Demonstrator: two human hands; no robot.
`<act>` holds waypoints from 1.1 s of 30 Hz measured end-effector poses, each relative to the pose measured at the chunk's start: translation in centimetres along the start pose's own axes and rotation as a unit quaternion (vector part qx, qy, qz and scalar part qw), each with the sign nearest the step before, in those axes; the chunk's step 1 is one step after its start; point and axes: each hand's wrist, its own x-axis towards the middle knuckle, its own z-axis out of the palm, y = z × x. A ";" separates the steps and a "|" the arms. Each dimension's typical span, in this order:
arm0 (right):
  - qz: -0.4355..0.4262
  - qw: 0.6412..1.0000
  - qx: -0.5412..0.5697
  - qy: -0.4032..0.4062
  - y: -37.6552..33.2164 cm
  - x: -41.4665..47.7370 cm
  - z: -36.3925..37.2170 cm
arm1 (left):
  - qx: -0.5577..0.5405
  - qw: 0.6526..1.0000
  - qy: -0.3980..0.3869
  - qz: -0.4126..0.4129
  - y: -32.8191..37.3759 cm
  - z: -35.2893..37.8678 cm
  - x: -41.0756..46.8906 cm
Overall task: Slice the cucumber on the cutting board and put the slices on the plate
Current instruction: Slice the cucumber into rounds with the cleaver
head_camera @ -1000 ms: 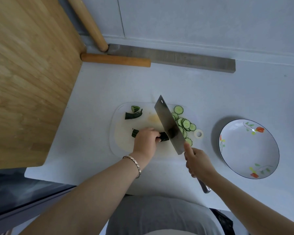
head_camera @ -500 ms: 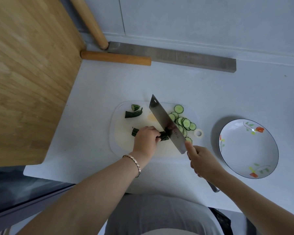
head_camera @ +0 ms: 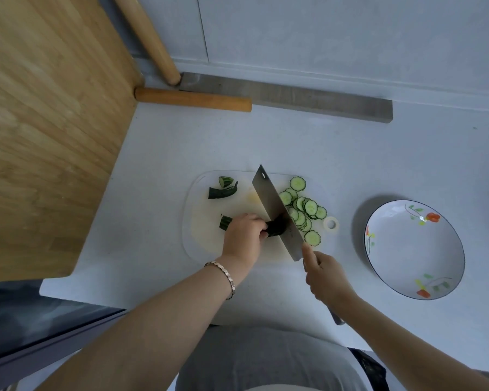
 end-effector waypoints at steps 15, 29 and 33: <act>-0.036 0.999 -0.028 -0.016 -0.8 -0.2 -1.9 | 0.007 1.000 0.012 0.012 0.0 0.0 0.0; 0.008 1.000 0.024 -0.005 -0.6 0.5 -0.2 | -0.010 1.000 -0.002 -0.006 0.0 0.4 0.0; 0.037 0.995 0.094 -0.023 -1.0 -0.2 -2.1 | -0.024 1.000 -0.011 0.002 0.4 0.4 -0.1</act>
